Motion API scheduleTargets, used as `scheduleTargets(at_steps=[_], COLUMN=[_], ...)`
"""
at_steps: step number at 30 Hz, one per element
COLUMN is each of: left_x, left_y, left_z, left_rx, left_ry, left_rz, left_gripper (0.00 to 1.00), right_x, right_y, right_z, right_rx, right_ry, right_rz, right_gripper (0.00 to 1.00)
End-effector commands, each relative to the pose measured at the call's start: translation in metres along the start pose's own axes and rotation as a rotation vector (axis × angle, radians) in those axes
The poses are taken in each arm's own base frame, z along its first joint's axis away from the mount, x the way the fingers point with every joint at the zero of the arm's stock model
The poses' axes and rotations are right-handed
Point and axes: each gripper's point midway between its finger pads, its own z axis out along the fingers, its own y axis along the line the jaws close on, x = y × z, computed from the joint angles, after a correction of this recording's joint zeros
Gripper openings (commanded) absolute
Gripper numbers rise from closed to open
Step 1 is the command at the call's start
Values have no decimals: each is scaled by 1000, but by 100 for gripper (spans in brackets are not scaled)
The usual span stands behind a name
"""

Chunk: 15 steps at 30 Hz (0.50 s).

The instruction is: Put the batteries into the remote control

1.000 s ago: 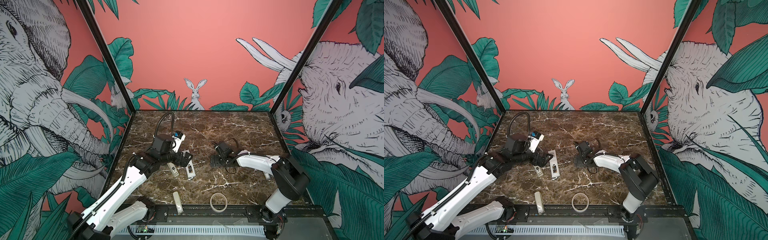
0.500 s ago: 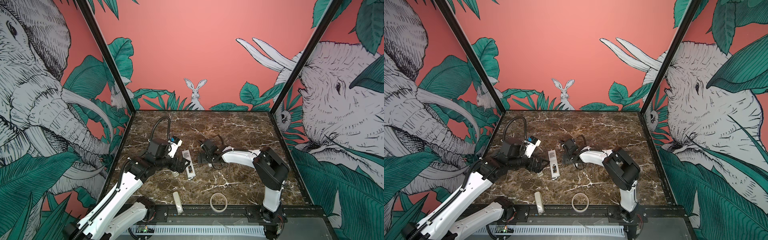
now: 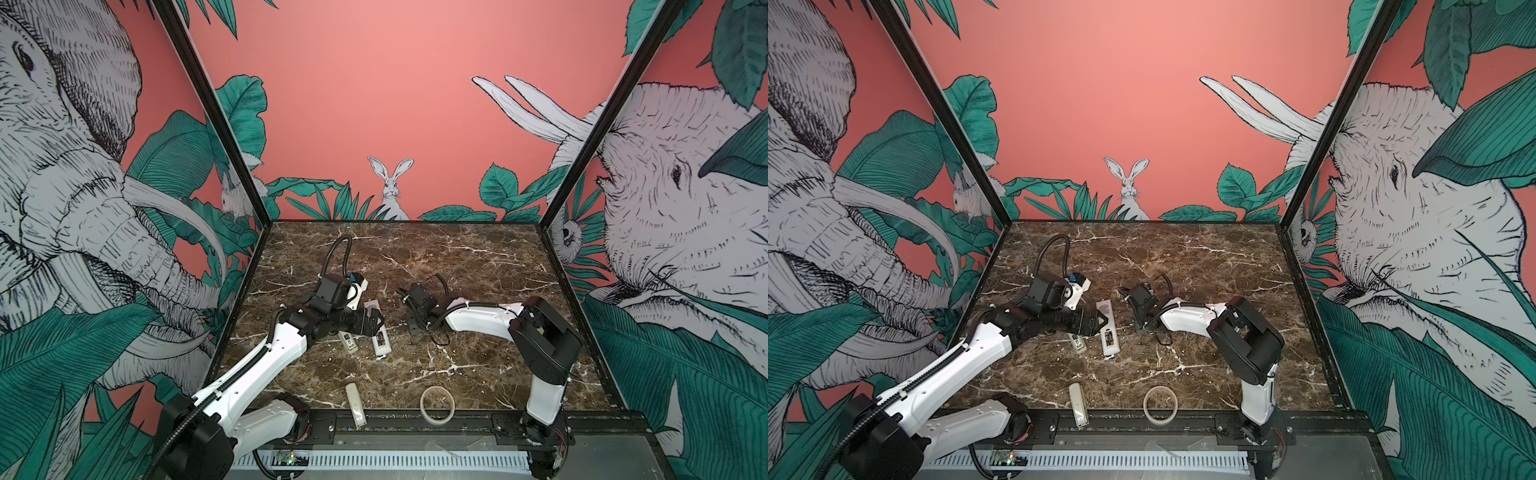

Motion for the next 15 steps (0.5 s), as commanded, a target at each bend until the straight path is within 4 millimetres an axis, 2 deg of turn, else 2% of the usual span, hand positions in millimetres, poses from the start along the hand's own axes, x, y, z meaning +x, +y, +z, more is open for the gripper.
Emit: scheduleTargets(at_steps=[1, 3, 11, 15], left_x=[-14, -15, -31, -43], left_y=[13, 22, 39, 49], left_z=[7, 14, 48, 70], left_rx=[-54, -78, -49, -58], left_ry=[-57, -52, -50, -55], left_rz=[-49, -82, -118, -102], left_gripper=[99, 99, 99, 99], right_x=[23, 22, 15, 12], right_y=[-14, -13, -13, -1], right_z=[12, 14, 11, 6], right_rx=[69, 77, 90, 27], right_ry=[101, 109, 103, 72], right_rz=[-58, -78, -128, -176], right_gripper=[44, 38, 27, 23])
